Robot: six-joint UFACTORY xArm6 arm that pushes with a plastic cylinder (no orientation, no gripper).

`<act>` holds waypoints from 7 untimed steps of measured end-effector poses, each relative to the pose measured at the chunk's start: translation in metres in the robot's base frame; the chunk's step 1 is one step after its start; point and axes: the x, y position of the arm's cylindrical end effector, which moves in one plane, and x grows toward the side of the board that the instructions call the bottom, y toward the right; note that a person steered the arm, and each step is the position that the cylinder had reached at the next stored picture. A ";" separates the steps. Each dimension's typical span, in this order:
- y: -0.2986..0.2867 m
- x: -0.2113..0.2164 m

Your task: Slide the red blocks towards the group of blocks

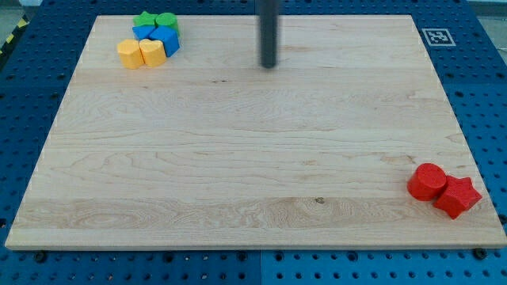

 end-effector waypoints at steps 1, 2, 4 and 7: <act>0.096 0.046; 0.170 0.112; 0.271 0.239; 0.238 0.273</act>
